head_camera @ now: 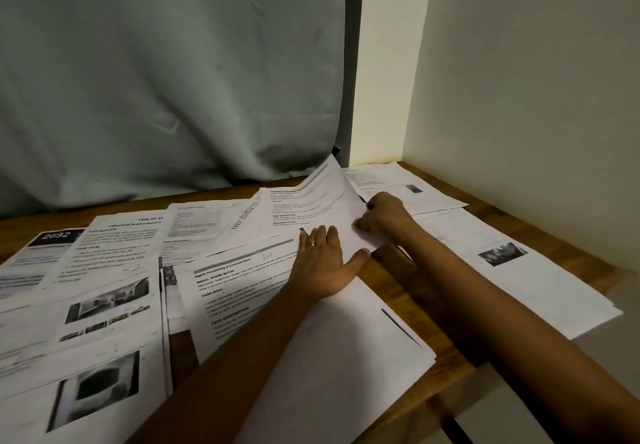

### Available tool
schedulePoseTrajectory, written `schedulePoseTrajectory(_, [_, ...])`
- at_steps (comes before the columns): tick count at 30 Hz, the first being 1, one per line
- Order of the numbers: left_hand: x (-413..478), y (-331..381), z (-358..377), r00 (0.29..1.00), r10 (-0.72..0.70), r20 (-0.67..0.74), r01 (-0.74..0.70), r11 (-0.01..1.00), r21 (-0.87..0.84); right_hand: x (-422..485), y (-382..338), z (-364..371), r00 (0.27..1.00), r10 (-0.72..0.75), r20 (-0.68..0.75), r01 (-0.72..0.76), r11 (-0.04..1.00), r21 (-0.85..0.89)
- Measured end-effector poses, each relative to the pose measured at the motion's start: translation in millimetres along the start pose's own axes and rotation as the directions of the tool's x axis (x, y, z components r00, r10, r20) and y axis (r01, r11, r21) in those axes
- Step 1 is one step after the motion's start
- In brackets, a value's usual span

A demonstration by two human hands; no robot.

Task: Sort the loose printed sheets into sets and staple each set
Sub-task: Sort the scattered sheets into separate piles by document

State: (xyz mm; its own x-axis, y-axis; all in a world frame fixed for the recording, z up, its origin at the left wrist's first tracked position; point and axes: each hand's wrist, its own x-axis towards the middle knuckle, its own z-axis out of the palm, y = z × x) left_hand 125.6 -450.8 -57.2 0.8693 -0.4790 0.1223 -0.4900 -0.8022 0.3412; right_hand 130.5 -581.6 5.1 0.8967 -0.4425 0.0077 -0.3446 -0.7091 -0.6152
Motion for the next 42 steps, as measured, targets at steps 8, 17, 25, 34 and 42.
schedulePoseTrajectory(8, [38.1, -20.2, -34.8, 0.997, 0.032, -0.077, -0.041, 0.992, -0.117, 59.0, 7.8, -64.8, 0.986, 0.035, -0.163, -0.003, 0.981, 0.193])
schedulePoseTrajectory(17, [58.7, -53.7, -47.2, 0.974, 0.208, 0.083, -0.218, 0.967, 0.134, 137.6, 81.2, -92.3, 0.956, 0.214, -0.2, -0.181, 0.969, 0.17])
schedulePoseTrajectory(25, [71.0, -34.4, -59.4, 0.962, 0.168, 0.213, -0.194, 0.975, 0.107, 135.9, 102.7, -107.9, 0.896, 0.343, -0.281, -0.342, 0.938, 0.053])
schedulePoseTrajectory(34, [60.3, -44.6, -53.5, 0.954, 0.071, 0.291, -0.094, 0.993, 0.067, 106.5, 70.0, -50.1, 0.938, -0.163, 0.307, 0.291, 0.852, -0.436])
schedulePoseTrajectory(42, [52.7, -54.6, -43.7, 0.927, -0.015, 0.375, -0.046, 0.987, 0.153, 134.0, 85.0, -38.6, 0.936, 0.037, 0.35, 0.154, 0.851, -0.502])
